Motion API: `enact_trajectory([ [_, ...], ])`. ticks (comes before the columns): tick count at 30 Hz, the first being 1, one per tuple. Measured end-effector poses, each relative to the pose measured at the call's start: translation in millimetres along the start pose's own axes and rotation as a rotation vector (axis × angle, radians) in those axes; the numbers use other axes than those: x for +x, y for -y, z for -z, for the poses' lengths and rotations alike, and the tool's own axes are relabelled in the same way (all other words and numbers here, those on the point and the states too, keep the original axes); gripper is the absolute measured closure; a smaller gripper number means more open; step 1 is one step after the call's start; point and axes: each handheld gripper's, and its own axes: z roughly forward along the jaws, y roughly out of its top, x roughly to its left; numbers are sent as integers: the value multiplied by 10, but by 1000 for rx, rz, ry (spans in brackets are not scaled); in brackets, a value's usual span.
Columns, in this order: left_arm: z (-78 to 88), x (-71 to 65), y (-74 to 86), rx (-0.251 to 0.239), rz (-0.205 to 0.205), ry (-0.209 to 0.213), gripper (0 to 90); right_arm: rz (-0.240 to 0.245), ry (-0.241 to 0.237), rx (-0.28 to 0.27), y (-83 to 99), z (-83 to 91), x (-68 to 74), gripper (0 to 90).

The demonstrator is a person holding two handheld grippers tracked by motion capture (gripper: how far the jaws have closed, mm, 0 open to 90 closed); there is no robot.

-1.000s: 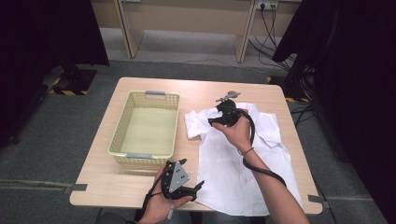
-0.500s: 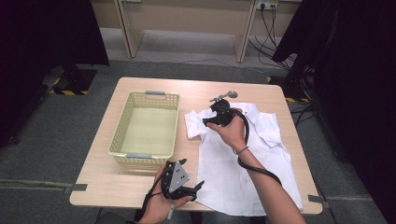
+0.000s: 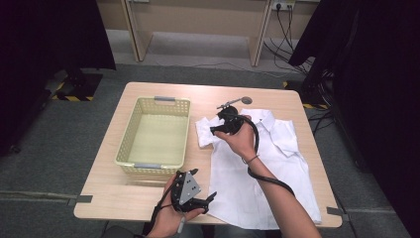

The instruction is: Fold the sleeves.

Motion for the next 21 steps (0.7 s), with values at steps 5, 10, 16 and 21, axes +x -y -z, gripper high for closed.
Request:
enact_trajectory([
  [5, -1, -1, -1, 2, -2, 0, 72, 6, -3, 4, -3, -36, 16, 294],
  [10, -1, 0, 0, 0, 0, 0, 72, 11, -9, 11, -16, -73, 50, 294],
  [16, 0, 0, 0, 0, 0, 1, 72, 14, -17, 22, -19, -141, 87, 295],
  [21, -1, 0, 0, 1, 0, 1, 72, 30, -15, 35, -17, -200, 127, 304],
])
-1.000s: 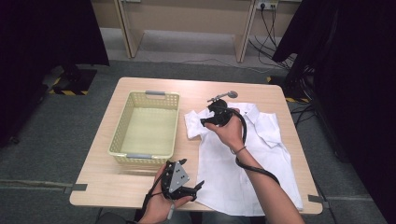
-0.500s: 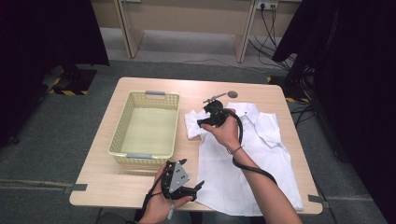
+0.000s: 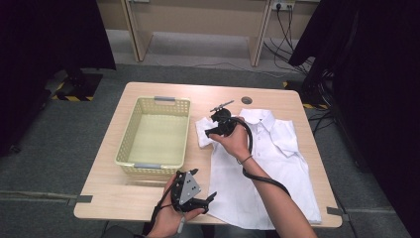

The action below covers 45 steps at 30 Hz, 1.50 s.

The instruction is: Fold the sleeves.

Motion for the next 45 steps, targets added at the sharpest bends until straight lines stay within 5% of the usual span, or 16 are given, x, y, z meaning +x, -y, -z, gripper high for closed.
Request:
enact_trajectory([
  [29, 2, -3, 1, -2, -1, 2, 72, 53, -40, 48, 31, -376, 216, 415],
  [45, 1, -11, 1, -2, -9, 2, 72, 16, -101, 14, 46, -415, 181, 783],
])
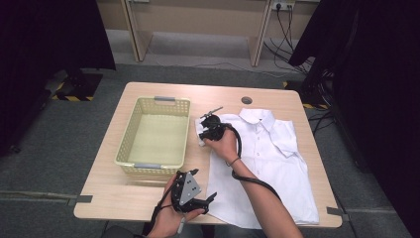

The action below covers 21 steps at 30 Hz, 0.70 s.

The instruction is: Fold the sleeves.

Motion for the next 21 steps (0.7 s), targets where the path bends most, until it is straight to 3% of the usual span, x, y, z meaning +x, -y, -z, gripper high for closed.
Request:
enact_trajectory([
  [11, 1, -2, 0, -1, -3, 0, 72, -26, -3, 1, -15, 1, -7, 900],
  [21, 3, -2, 1, -3, -5, -1, 72, -27, 5, -18, -58, 93, -2, 900],
])
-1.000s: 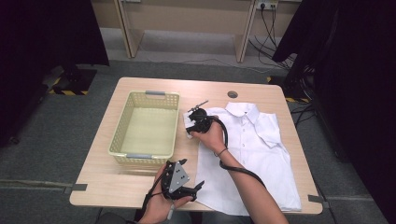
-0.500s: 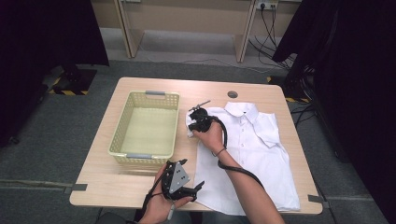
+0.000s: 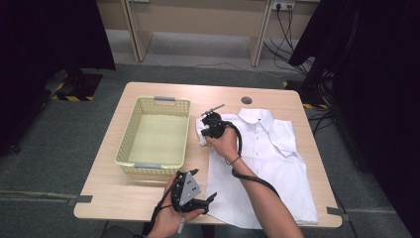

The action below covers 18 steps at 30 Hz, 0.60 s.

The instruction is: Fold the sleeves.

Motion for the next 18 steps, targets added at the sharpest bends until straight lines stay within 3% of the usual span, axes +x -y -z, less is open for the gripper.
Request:
enact_trajectory([
  [8, 0, 2, 0, 0, 3, 1, 72, -1, -3, -11, -7, 48, 3, 900],
  [14, 0, -3, 0, 1, -1, -1, 72, -13, 0, -63, -11, 201, -21, 900],
  [18, 1, -5, 0, 1, -3, -2, 72, -27, 28, -109, 44, 342, -68, 900],
])
